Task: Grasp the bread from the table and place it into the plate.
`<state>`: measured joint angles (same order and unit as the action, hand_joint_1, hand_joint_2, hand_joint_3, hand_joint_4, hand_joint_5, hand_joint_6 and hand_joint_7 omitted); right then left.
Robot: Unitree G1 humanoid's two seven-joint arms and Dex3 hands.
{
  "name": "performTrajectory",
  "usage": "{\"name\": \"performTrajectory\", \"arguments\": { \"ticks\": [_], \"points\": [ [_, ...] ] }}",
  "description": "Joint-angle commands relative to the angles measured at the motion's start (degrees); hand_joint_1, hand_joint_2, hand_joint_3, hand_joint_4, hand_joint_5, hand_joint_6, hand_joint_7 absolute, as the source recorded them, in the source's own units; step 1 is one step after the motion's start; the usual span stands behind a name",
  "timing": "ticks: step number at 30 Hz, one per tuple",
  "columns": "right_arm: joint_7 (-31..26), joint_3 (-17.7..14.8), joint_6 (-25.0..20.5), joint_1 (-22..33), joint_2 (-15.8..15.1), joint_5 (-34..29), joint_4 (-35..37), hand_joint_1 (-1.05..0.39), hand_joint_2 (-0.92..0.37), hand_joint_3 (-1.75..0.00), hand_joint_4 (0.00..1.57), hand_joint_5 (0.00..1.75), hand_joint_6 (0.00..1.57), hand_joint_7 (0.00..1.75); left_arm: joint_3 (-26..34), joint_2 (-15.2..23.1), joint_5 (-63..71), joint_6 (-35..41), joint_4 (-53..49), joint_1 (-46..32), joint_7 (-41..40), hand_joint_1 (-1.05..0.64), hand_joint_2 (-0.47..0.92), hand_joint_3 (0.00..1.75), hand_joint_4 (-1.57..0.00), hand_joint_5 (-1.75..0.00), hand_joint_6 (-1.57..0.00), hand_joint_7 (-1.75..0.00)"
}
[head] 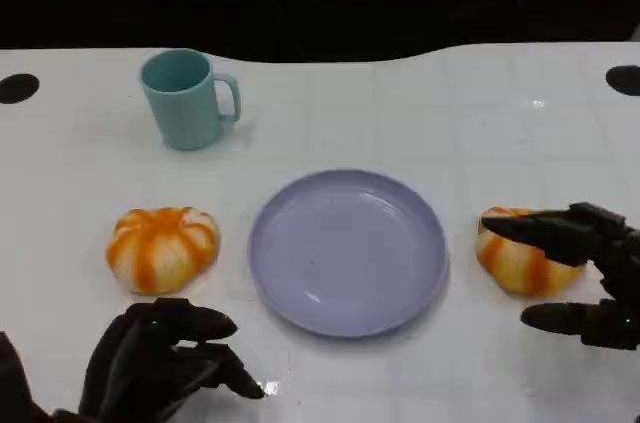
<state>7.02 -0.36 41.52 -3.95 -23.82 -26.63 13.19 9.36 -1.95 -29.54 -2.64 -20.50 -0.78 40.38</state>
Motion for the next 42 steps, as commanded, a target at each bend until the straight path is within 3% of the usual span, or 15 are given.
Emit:
{"name": "performTrajectory", "arguments": {
  "ticks": [1, 7, 17, 21, 30, 42],
  "points": [
    [-2.9, 0.2, -2.4, -0.9, -3.1, -4.9, -2.2, -0.47, -0.86, 0.00, 0.08, 0.34, 0.31, 0.00, 0.4, 0.9, 0.3, -0.1, -0.2, 0.0, -0.1, -0.95, 0.60, 0.00, -1.57, -0.49, -1.57, -0.02],
    [-3.5, 1.9, -5.9, -1.6, -5.6, -9.4, -3.9, -0.47, -0.84, 0.00, 0.02, 0.29, 0.26, 0.00, 0.4, 0.8, 0.6, -0.5, -0.7, 0.5, -0.2, -0.95, 0.60, 0.00, -1.57, -0.48, -1.57, -0.02],
    [-5.1, 8.1, -10.9, -6.8, -8.0, -18.0, -1.3, -0.47, -0.79, 0.00, 0.00, 0.26, 0.26, 0.01, 0.3, 0.7, 0.8, -1.6, -2.5, 1.6, 0.0, -0.96, 0.61, 0.00, -1.57, -0.48, -1.57, -0.01],
    [-5.2, 11.5, -12.9, -10.7, -7.9, -20.6, 2.4, -0.44, -0.77, 0.00, 0.02, 0.26, 0.28, 0.01, 0.3, 0.6, 1.0, -1.6, -2.4, 1.7, -0.5, -0.96, 0.61, 0.00, -1.57, -0.48, -1.57, -0.01],
    [-13.1, 19.1, -12.5, -18.8, -6.9, -24.7, 14.6, -0.41, -0.74, 0.00, 0.11, 0.27, 0.32, 0.01, 0.5, 0.5, 0.9, -1.7, -2.5, 1.7, -0.6, -0.97, 0.61, 0.00, -1.57, -0.48, -1.57, -0.02],
    [-17.7, 27.8, -13.0, -27.1, -4.6, -27.0, 28.7, -0.35, -0.78, -0.01, 0.12, 0.24, 0.33, 0.00, 0.4, 0.3, 0.7, -1.5, -1.7, 1.1, -0.7, -0.97, 0.61, 0.00, -1.57, -0.49, -1.57, -0.02]
  ]
}}
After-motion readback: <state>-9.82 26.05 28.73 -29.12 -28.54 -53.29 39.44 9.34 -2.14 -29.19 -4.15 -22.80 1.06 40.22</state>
